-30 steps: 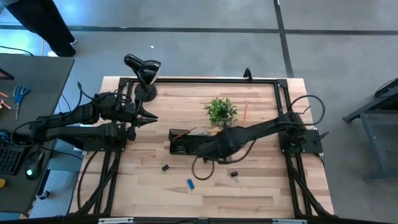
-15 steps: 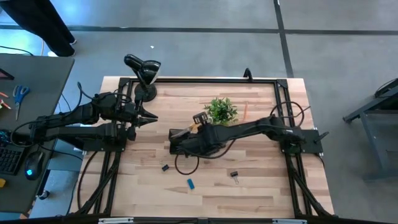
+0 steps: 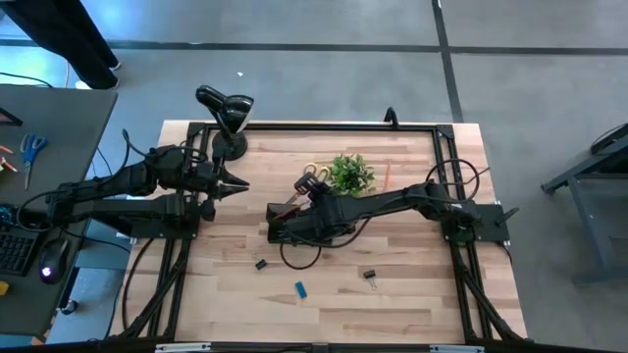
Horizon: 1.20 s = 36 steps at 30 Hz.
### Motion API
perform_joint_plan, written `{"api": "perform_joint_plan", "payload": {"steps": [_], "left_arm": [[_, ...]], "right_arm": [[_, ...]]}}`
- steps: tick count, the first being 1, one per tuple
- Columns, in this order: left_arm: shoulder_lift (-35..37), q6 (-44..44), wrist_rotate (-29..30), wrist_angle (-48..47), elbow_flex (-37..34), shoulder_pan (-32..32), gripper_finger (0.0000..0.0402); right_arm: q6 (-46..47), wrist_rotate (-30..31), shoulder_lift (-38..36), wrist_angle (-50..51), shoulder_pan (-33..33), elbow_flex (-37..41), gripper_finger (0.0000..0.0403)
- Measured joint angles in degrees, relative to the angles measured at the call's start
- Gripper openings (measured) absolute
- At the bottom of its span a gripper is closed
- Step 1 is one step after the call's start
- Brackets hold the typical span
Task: Pick and place office supplies into organizer
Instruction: Put the yellow scissors into the black desk organizer
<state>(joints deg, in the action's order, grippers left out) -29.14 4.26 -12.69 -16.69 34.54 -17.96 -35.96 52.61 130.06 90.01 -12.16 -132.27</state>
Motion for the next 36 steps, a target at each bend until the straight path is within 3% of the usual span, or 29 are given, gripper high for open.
{"api": "perform_joint_plan", "payload": {"steps": [12,18,27,36], "left_arm": [[-1.31,-3.53,3.13,0.16,0.00,0.00,0.0037],[-6.83,-9.81,3.30,-0.02,-0.57,0.00,0.0037],[-13.83,-17.49,3.13,0.89,-2.82,0.00,0.0037],[-20.51,-19.08,-1.25,11.05,-2.82,0.02,0.0037]], "right_arm": [[2.21,-3.53,1.61,-0.52,1.27,-0.04,0.0010],[7.14,-3.02,4.67,0.00,1.35,-0.02,0.0010],[7.47,-0.40,5.90,-0.01,1.26,-0.02,0.0010],[6.50,-0.69,5.90,-0.01,1.55,-0.02,0.0010]]}}
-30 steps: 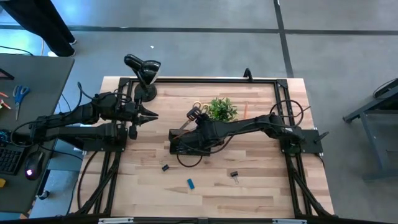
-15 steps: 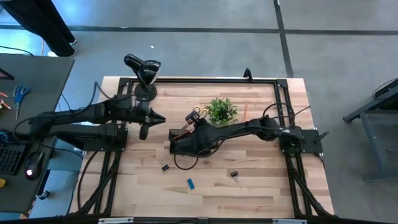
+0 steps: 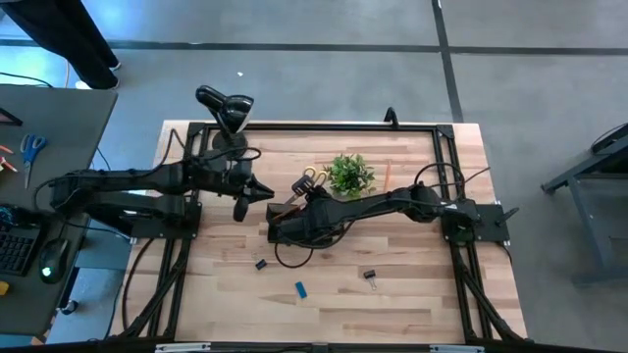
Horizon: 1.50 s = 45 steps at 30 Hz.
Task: Pick and place office supplies into organizer
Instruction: Put the yellow scissors into the black desk organizer
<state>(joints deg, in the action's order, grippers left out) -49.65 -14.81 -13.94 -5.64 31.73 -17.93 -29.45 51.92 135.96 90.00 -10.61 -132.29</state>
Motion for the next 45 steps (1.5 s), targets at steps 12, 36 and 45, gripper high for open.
{"api": "perform_joint_plan", "payload": {"steps": [12,36,45], "left_arm": [[-9.11,1.04,4.07,4.02,0.00,-0.04,0.0160],[-17.05,0.35,8.37,7.55,0.09,-0.04,0.0202],[-16.64,0.98,2.92,8.88,1.08,-0.04,0.0078]], "right_arm": [[6.70,2.57,-0.28,0.00,-0.86,0.00,0.0011],[9.03,4.83,-0.28,-5.88,-1.18,0.04,0.0012],[8.68,2.86,-0.28,-4.44,-1.18,0.04,0.0012]]}}
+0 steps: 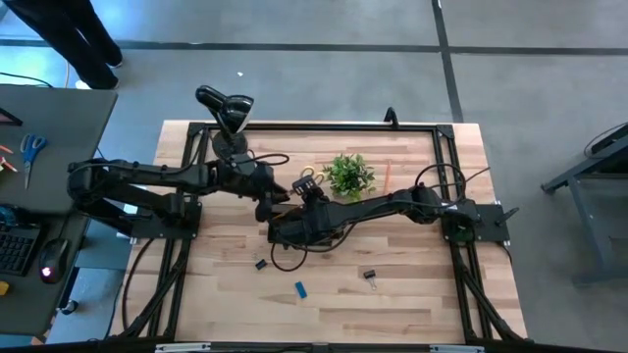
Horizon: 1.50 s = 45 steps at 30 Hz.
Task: Pick and place office supplies into organizer
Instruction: Put the yellow scissors into the black desk organizer
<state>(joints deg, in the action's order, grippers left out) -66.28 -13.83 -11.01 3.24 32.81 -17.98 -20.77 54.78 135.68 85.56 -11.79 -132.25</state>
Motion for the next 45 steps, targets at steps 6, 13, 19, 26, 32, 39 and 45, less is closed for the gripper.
{"api": "perform_joint_plan", "payload": {"steps": [6,13,19,26,32,39,45], "left_arm": [[0.00,1.54,-3.55,-0.67,0.18,-0.08,0.0013],[-0.03,3.42,-3.55,-2.38,0.23,-0.02,0.0003],[-0.04,7.69,-2.16,-2.00,0.23,0.00,0.0001],[0.18,8.73,-2.00,1.43,0.21,0.04,0.0000],[0.22,8.91,-0.39,1.57,0.21,0.05,0.0000],[0.22,6.05,4.83,1.53,0.21,-0.07,0.0000],[0.64,5.79,3.96,1.35,0.19,-0.04,0.0000]], "right_arm": [[1.29,-0.17,-0.02,0.34,-0.10,0.00,0.0012],[1.54,-3.10,-0.02,-0.07,0.11,0.00,0.0020],[7.89,-3.80,-0.18,0.96,0.15,0.00,0.0047],[13.18,-6.35,-2.23,2.24,-0.17,0.00,0.0074],[14.79,-6.57,-2.36,2.47,-1.23,0.00,0.0093],[14.72,-6.79,-2.38,1.96,-2.60,0.00,0.0115],[15.44,-0.17,-2.45,2.74,-3.99,0.00,0.0144]]}}
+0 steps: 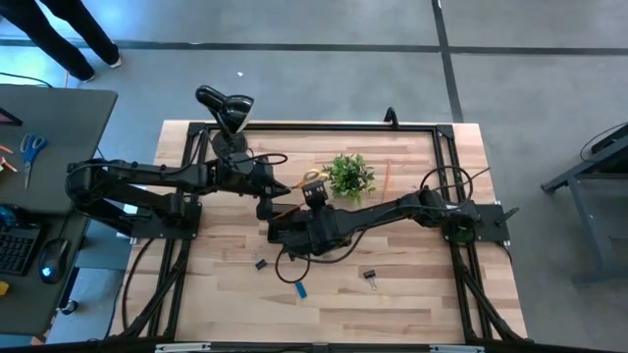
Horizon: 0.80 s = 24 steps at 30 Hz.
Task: Pick and place office supplies into organizer
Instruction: Put the yellow scissors into the black desk organizer
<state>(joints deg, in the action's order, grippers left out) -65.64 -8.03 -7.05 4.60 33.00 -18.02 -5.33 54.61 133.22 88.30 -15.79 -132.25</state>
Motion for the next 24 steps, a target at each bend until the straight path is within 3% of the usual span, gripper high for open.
{"api": "perform_joint_plan", "payload": {"steps": [4,12,16,19,24], "left_arm": [[2.09,1.84,-1.91,-0.50,-0.01,-0.02,0.0000],[6.53,2.69,-6.03,-2.35,-0.01,0.04,0.0000],[8.16,3.75,-7.15,-3.04,-0.01,0.02,0.0000],[9.25,6.61,-12.11,-2.31,-0.01,0.04,0.0000],[9.33,6.99,-15.95,0.33,-0.08,0.04,0.0000]], "right_arm": [[10.55,7.46,-2.24,1.65,-1.05,0.00,0.0151],[24.68,6.49,-13.93,1.60,-1.57,-0.04,0.0152],[27.25,2.62,-17.50,1.22,-2.15,-0.07,0.0152],[26.53,-0.94,-18.25,-0.70,-2.24,-0.04,0.0152],[18.50,-13.27,-18.35,-10.63,-1.78,0.00,0.0159]]}}
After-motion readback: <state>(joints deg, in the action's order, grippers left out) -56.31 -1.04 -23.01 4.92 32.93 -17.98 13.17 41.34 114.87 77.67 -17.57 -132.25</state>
